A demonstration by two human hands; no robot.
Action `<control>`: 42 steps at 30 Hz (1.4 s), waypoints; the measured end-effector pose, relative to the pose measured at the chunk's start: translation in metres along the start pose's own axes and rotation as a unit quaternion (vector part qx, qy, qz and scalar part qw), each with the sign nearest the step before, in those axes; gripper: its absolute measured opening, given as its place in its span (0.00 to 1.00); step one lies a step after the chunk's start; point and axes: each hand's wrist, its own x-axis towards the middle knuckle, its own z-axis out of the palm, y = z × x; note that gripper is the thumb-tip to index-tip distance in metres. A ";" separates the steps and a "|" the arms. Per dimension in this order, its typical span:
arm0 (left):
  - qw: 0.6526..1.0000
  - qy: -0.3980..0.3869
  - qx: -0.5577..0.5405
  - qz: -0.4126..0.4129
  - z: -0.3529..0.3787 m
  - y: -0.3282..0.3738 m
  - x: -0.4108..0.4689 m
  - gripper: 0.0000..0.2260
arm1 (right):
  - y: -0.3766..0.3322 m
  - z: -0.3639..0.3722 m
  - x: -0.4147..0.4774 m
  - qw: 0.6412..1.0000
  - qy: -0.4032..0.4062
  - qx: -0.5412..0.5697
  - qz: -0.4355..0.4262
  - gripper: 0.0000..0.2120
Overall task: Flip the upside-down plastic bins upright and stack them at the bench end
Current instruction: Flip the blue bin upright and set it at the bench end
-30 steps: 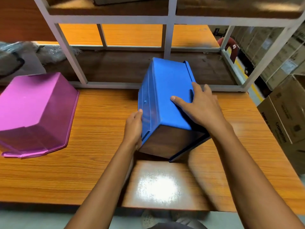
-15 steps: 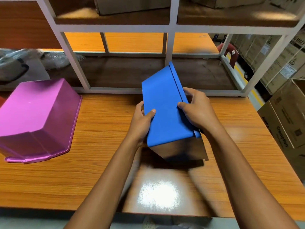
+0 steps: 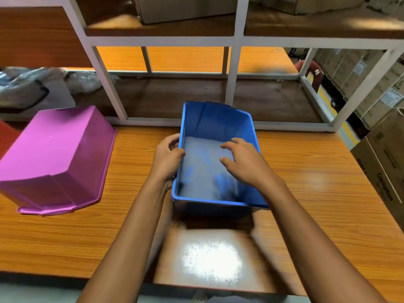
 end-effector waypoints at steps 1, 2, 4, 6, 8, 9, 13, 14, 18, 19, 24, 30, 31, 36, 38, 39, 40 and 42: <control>1.000 0.001 0.000 -0.019 -0.004 -0.006 0.001 0.21 | 0.006 0.004 0.000 0.999 -0.024 -0.036 0.031 0.24; 0.999 0.000 -0.005 -0.038 -0.008 -0.014 0.002 0.21 | 0.012 0.008 0.000 0.996 -0.048 -0.052 0.061 0.25; 0.998 -0.005 -0.017 -0.060 -0.014 -0.028 0.003 0.22 | 0.020 0.017 -0.003 0.991 -0.074 -0.046 0.103 0.29; 0.998 -0.015 -0.032 -0.054 -0.016 -0.034 0.001 0.22 | 0.027 0.024 -0.006 0.993 -0.048 -0.033 0.103 0.38; 0.998 -0.021 -0.034 -0.042 -0.015 -0.036 0.000 0.20 | 0.032 0.026 -0.006 0.995 0.018 0.032 0.094 0.41; 0.998 -0.020 -0.031 -0.044 -0.014 -0.036 0.000 0.19 | 0.035 0.026 -0.005 0.990 0.050 0.090 0.095 0.40; 0.990 -0.029 -0.088 -0.107 -0.009 -0.040 0.000 0.10 | 0.045 0.022 -0.006 0.927 0.095 0.316 0.177 0.30; 0.987 -0.030 -0.106 -0.119 -0.007 -0.041 -0.001 0.10 | 0.046 0.021 -0.008 0.911 0.094 0.354 0.189 0.28; 0.983 -0.055 -0.122 -0.124 0.003 -0.045 0.000 0.11 | 0.053 0.016 -0.015 0.893 0.105 0.395 0.189 0.21; 0.983 -0.061 -0.125 -0.121 0.007 -0.044 0.000 0.12 | 0.056 0.014 -0.016 0.892 0.110 0.396 0.187 0.21; 0.984 -0.072 -0.120 -0.109 0.032 -0.035 -0.009 0.13 | 0.078 -0.003 -0.024 0.888 0.130 0.405 0.177 0.21; 0.988 -0.078 -0.105 -0.087 0.075 -0.017 -0.013 0.14 | 0.117 -0.033 -0.032 0.882 0.166 0.410 0.162 0.22; 0.988 -0.084 -0.103 -0.079 0.085 -0.014 -0.014 0.14 | 0.126 -0.038 -0.034 0.882 0.169 0.409 0.160 0.22; 0.981 -0.113 -0.135 -0.082 0.146 -0.002 -0.032 0.16 | 0.180 -0.069 -0.048 0.882 0.184 0.407 0.151 0.19; 0.977 -0.116 -0.158 -0.089 0.175 0.002 -0.042 0.15 | 0.204 -0.083 -0.055 0.883 0.190 0.402 0.151 0.17; 0.973 -0.116 -0.175 -0.096 0.189 0.004 -0.047 0.16 | 0.217 -0.089 -0.058 0.885 0.191 0.398 0.151 0.16; 0.969 -0.117 -0.191 -0.107 0.203 0.004 -0.050 0.16 | 0.229 -0.095 -0.061 0.886 0.191 0.395 0.150 0.16; 0.959 -0.126 -0.217 -0.133 0.232 0.004 -0.057 0.19 | 0.254 -0.106 -0.066 0.889 0.191 0.389 0.147 0.15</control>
